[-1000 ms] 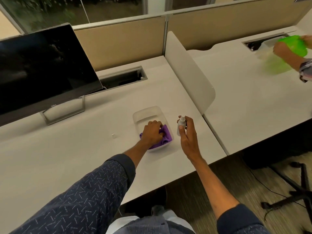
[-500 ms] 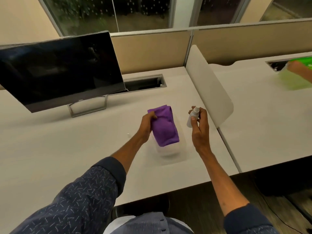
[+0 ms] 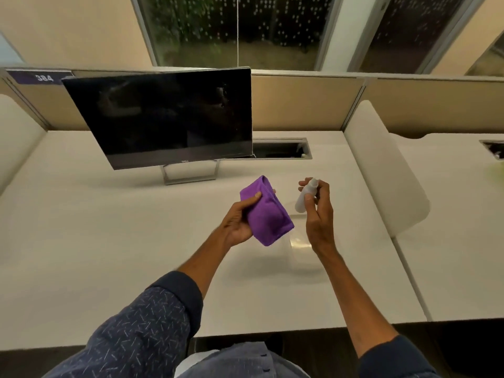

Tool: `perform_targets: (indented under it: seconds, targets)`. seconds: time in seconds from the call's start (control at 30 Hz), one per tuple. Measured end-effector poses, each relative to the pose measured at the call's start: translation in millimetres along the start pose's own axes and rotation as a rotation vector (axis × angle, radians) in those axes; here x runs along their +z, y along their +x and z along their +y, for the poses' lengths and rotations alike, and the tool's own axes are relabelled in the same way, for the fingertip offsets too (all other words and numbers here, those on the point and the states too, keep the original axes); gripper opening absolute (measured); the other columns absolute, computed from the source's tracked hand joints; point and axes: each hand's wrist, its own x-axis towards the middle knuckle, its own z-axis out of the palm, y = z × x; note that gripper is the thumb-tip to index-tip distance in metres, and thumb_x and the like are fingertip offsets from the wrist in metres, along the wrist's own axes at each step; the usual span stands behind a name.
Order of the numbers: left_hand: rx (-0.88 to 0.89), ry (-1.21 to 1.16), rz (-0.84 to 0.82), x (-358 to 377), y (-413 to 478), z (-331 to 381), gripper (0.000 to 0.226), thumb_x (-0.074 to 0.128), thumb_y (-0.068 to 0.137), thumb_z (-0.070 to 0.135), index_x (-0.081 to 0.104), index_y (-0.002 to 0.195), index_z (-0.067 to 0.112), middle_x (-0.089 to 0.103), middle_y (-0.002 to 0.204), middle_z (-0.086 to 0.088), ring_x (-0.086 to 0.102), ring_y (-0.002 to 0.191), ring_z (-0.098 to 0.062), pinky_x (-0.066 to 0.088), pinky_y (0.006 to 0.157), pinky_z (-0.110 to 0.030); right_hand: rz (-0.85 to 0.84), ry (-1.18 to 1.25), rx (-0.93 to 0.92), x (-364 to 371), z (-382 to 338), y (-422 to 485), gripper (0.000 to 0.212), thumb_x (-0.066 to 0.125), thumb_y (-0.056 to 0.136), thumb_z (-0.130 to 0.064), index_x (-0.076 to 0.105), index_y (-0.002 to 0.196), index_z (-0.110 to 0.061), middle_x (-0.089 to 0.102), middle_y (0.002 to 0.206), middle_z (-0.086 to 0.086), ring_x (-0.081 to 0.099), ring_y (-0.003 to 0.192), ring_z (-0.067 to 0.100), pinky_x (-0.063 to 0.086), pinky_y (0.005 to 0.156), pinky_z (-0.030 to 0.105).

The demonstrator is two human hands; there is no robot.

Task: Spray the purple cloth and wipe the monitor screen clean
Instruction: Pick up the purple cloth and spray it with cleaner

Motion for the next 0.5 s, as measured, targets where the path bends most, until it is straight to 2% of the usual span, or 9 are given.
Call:
perform_targets:
  seconds: [0.1,0.17,0.27,0.33,0.43,0.5]
  targets:
    - [-0.001,0.025,-0.032,-13.2,-11.0,10.2,0.058,0.072,0.099,0.019,0.054,0.154,0.013,0.065,0.153,-0.011,0.068,0.125,-0.031,0.054,0.110,-0.048,-0.028,0.022,0.004,17.2,-2.5,-1.9,0.027,0.041,0.109,-0.047,0.048,0.131,-0.034,0.063,0.120,-0.004,0.063,0.109,0.003,0.054,0.084,0.009]
    - [0.001,0.019,-0.025,-20.1,-18.0,18.0,0.053,0.066,0.103,0.017,0.055,0.154,0.009,0.065,0.152,-0.013,0.071,0.123,-0.031,0.057,0.108,-0.047,-0.051,0.058,0.032,26.7,-5.9,-3.1,0.034,0.043,0.105,-0.049,0.049,0.131,-0.029,0.064,0.114,-0.002,0.065,0.104,0.009,0.055,0.083,0.011]
    - [0.035,0.026,-0.032,-33.8,-23.8,30.3,0.047,0.052,0.109,0.014,0.052,0.156,0.007,0.058,0.158,-0.017,0.058,0.145,-0.037,0.043,0.124,-0.050,-0.094,0.143,0.111,41.7,-8.2,-1.1,0.028,0.048,0.097,-0.046,0.053,0.120,-0.031,0.068,0.104,0.000,0.069,0.097,0.019,0.060,0.082,0.025]
    - [0.035,0.005,0.000,-43.0,-25.7,38.0,0.045,0.043,0.112,0.015,0.050,0.157,0.009,0.056,0.160,-0.017,0.055,0.148,-0.038,0.040,0.126,-0.050,-0.129,0.191,0.186,51.9,-10.1,-0.5,0.024,0.050,0.091,-0.043,0.056,0.111,-0.030,0.067,0.096,0.005,0.069,0.085,0.021,0.060,0.074,0.033]
    - [0.042,0.012,0.043,-49.6,-29.9,45.3,0.044,0.041,0.112,0.017,0.052,0.154,0.009,0.059,0.157,-0.018,0.062,0.141,-0.038,0.047,0.120,-0.050,-0.172,0.234,0.220,63.8,-12.8,-3.6,0.020,0.051,0.088,-0.037,0.056,0.104,-0.025,0.063,0.085,0.005,0.062,0.067,0.014,0.055,0.058,0.026]
    - [0.064,0.024,0.051,-53.3,-31.7,49.0,0.046,0.042,0.112,0.020,0.050,0.156,0.009,0.059,0.157,-0.019,0.062,0.141,-0.040,0.049,0.118,-0.050,-0.194,0.250,0.225,70.1,-11.5,-4.6,0.020,0.052,0.087,-0.034,0.055,0.100,-0.020,0.062,0.077,0.005,0.060,0.061,0.012,0.054,0.054,0.026]
